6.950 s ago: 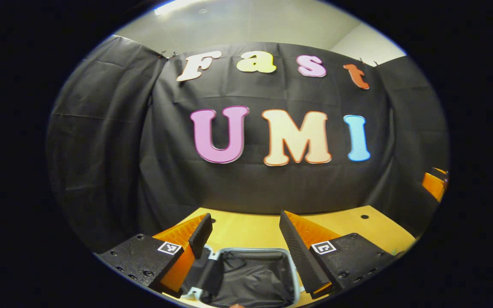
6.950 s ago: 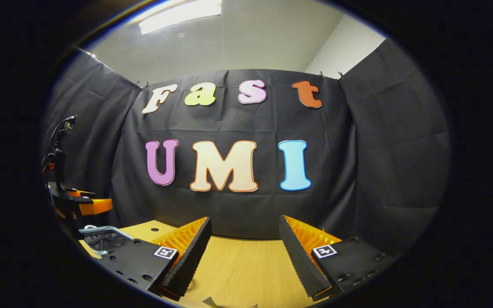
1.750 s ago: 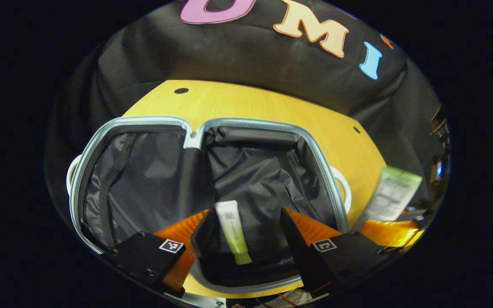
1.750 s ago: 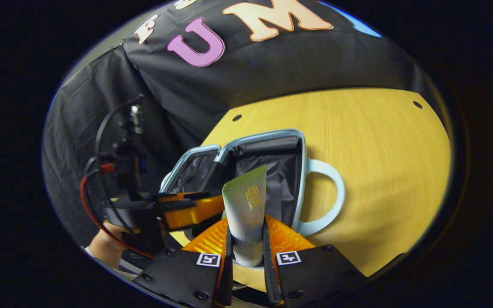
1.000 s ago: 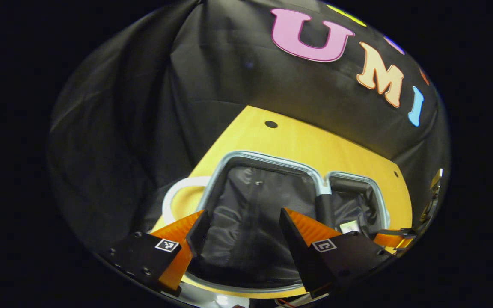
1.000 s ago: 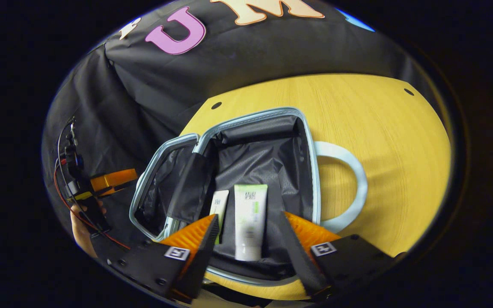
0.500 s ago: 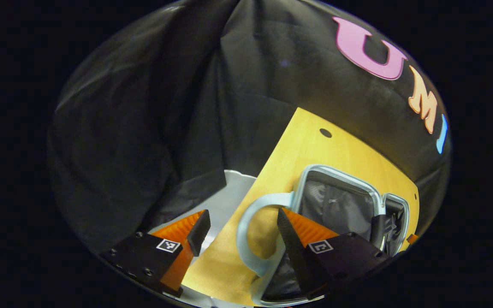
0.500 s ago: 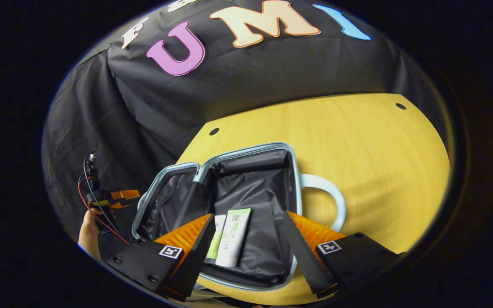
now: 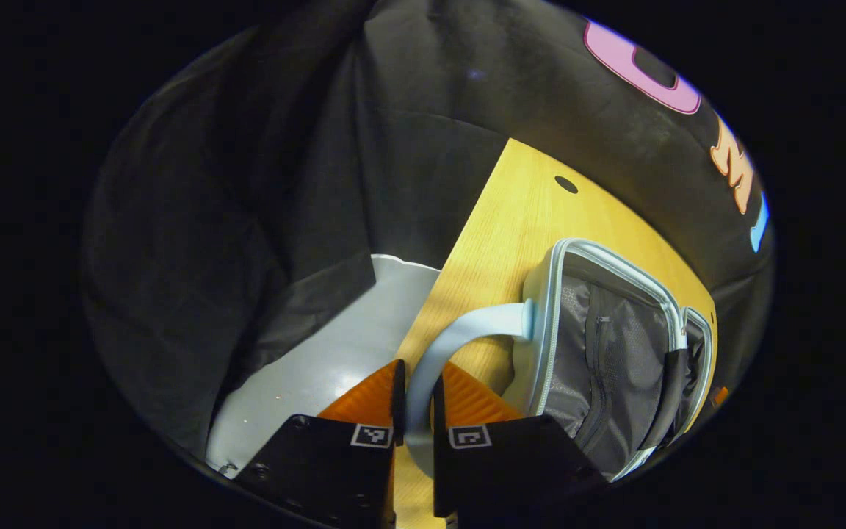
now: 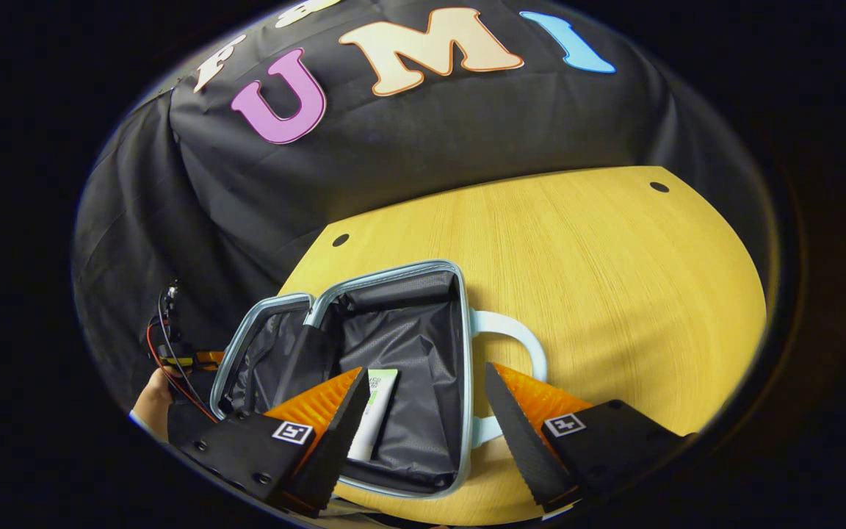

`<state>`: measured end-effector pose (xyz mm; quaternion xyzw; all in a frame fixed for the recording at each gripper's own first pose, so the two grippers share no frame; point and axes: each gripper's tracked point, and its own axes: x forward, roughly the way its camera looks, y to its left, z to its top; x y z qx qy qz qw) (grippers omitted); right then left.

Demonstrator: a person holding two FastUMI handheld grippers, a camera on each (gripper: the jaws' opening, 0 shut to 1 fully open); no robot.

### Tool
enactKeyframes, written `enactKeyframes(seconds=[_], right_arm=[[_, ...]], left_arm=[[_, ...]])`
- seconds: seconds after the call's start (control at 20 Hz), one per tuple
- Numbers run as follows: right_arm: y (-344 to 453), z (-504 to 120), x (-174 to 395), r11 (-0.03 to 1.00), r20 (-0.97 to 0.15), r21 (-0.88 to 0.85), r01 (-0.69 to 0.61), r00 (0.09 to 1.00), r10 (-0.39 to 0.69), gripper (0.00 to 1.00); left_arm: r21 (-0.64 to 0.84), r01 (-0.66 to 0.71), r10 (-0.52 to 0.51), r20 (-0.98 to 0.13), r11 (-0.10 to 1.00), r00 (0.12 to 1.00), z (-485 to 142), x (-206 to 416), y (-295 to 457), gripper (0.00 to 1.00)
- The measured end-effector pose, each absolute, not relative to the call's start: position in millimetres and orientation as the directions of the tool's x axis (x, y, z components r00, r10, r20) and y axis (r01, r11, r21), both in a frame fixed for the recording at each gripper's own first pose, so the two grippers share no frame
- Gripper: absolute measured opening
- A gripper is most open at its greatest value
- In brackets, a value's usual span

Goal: First open the suitcase, pack the skin care products into it, and then close the suitcase.

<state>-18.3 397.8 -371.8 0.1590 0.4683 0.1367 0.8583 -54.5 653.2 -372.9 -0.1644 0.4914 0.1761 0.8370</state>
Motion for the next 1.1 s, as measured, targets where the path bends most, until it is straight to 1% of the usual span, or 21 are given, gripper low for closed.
enactKeyframes(seconds=[0.05, 0.1, 0.15, 0.25, 0.35, 0.55, 0.7, 0.95, 1.1], right_arm=[[397, -371, -18, 0.911, -0.756, 0.402, -0.090, 0.530, 0.385, 0.98], [395, -370, -18, 0.910, -0.751, 0.404, -0.092, 0.534, 0.388, 0.98], [393, -368, -17, 0.910, -0.747, 0.404, -0.094, 0.541, 0.388, 0.98], [388, -366, -14, 0.910, -0.734, 0.402, -0.100, 0.559, 0.385, 0.98], [381, -361, -11, 0.911, -0.717, 0.397, -0.112, 0.581, 0.384, 0.98], [368, -357, -10, 0.904, -0.685, 0.401, -0.150, 0.607, 0.404, 0.98], [353, -353, -13, 0.896, -0.670, 0.405, -0.182, 0.607, 0.426, 0.98], [318, -343, -11, 0.891, -0.638, 0.401, -0.212, 0.634, 0.438, 0.98], [296, -338, -8, 0.886, -0.625, 0.414, -0.209, 0.643, 0.443, 0.98]], left_arm=[[-0.099, -0.442, 0.138, -0.871, 0.891, 0.472, -367, -54, 651, 0.11], [-0.091, -0.425, 0.137, -0.868, 0.901, 0.478, -361, -52, 646, 0.04], [-0.075, -0.407, 0.140, -0.869, 0.911, 0.475, -353, -53, 642, 0.01], [-0.034, -0.372, 0.175, -0.841, 0.928, 0.513, -329, -46, 643, 0.01], [-0.019, -0.365, 0.196, -0.816, 0.931, 0.544, -298, -46, 639, 0.00], [-0.035, -0.330, 0.196, -0.744, 0.943, 0.639, -228, -33, 611, 0.00], [-0.041, -0.292, 0.186, -0.685, 0.955, 0.705, -179, -21, 571, 0.00], [-0.059, -0.197, 0.123, -0.597, 0.979, 0.793, -119, -2, 490, 0.00], [-0.056, -0.119, 0.066, -0.574, 0.991, 0.816, -100, 8, 438, 0.00]])
